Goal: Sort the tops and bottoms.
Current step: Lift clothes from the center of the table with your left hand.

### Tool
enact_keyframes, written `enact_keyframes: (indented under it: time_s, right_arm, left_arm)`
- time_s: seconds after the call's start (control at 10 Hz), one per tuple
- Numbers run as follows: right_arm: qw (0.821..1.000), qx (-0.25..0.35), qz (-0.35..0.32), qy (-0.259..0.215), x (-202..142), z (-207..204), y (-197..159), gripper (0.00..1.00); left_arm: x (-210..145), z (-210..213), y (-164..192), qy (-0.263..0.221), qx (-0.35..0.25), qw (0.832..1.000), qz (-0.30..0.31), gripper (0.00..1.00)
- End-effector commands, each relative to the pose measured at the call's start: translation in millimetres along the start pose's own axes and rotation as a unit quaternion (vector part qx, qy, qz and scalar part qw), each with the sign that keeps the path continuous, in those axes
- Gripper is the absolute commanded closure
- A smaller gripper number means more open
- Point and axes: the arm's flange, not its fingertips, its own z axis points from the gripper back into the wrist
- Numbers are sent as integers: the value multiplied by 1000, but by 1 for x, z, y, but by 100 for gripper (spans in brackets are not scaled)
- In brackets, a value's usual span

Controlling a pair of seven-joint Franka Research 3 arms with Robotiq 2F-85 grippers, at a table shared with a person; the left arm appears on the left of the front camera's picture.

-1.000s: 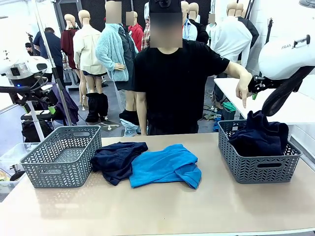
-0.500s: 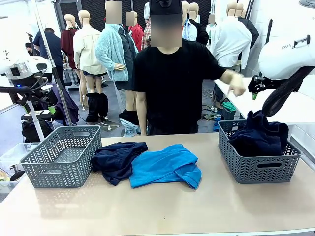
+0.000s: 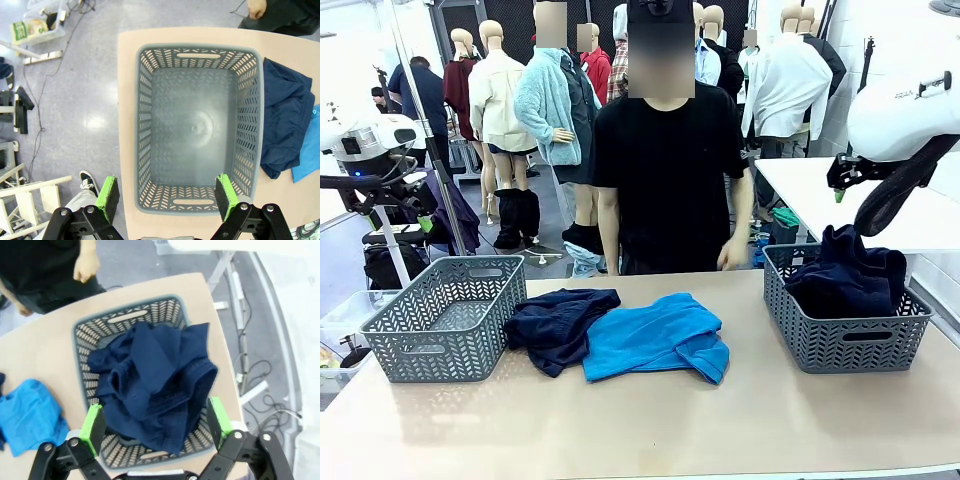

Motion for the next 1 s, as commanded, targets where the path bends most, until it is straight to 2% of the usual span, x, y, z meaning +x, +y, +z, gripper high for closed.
enact_keyframes:
  time_s: [0.0,0.2,0.4,0.5,0.7,0.8,0.9]
  right_arm:
    - [998,-52,-32,-15,4,2,-32,0]
    - [995,-64,-76,-10,7,-8,-86,0]
    - [992,-25,-125,3,1,-20,-143,0]
    - [988,-25,-153,-1,-6,-23,-165,0]
    - [984,-8,-175,-19,-15,-27,-182,0]
    - [986,-37,-161,7,-5,-21,-176,0]
    - [986,-37,-161,7,-5,-21,-176,0]
  left_arm:
    - [2,1,-12,-9,-3,1000,-20,0]
    - [7,5,-41,-16,-6,997,-71,0]
    - [7,12,-61,-14,-31,992,-122,0]
    - [6,10,-76,4,-66,985,-161,0]
    - [10,4,-115,18,-81,972,-221,0]
    - [8,-2,-135,20,-72,966,-246,0]
    - [-2,-4,-151,27,-80,955,-285,0]
